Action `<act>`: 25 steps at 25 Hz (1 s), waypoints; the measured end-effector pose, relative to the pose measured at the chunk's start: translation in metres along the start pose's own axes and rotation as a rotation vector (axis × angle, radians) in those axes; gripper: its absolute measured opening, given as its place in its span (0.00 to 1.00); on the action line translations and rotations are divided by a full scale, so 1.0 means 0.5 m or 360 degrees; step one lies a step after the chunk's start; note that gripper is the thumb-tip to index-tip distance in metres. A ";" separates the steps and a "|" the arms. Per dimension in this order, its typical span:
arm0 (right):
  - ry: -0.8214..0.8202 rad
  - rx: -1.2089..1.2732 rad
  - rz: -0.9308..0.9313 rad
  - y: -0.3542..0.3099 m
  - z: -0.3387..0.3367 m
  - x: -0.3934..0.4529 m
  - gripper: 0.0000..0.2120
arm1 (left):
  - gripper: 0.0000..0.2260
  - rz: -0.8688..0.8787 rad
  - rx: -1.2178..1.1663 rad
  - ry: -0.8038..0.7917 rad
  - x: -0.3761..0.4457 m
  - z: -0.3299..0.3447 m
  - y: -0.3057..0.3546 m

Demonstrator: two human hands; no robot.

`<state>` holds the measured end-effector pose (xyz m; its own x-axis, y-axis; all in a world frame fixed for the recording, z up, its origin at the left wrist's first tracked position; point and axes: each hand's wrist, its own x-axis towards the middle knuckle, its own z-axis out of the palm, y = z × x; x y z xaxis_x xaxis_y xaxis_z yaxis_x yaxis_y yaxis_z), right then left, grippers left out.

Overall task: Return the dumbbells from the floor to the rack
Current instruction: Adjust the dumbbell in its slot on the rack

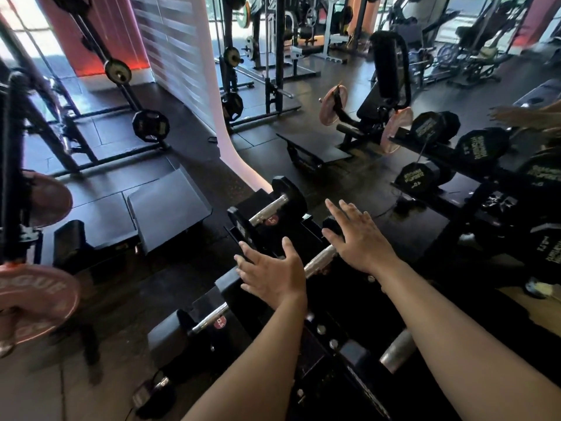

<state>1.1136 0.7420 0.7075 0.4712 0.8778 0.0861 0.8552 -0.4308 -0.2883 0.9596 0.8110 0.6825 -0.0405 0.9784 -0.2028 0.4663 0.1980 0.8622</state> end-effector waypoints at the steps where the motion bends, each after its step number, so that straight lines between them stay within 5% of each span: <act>1: 0.0000 -0.0006 -0.0012 -0.009 0.008 0.041 0.33 | 0.42 -0.0004 -0.0001 0.0011 0.040 0.001 0.005; 15: -0.0103 0.0384 0.0237 -0.057 0.171 0.400 0.36 | 0.41 -0.0038 -0.0113 -0.0230 0.392 0.094 0.028; 20: 0.0100 0.0507 0.0283 -0.062 0.180 0.437 0.14 | 0.23 -0.0062 -0.0308 -0.0213 0.401 0.094 0.023; 25: 0.0072 0.0621 0.0283 -0.053 0.174 0.422 0.15 | 0.19 0.0038 -0.0297 -0.0274 0.402 0.083 0.013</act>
<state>1.1718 0.9570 0.6504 0.6206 0.7830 0.0417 0.6178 -0.4555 -0.6410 0.9910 1.0063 0.6282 0.1271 0.9616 -0.2434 0.2934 0.1980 0.9353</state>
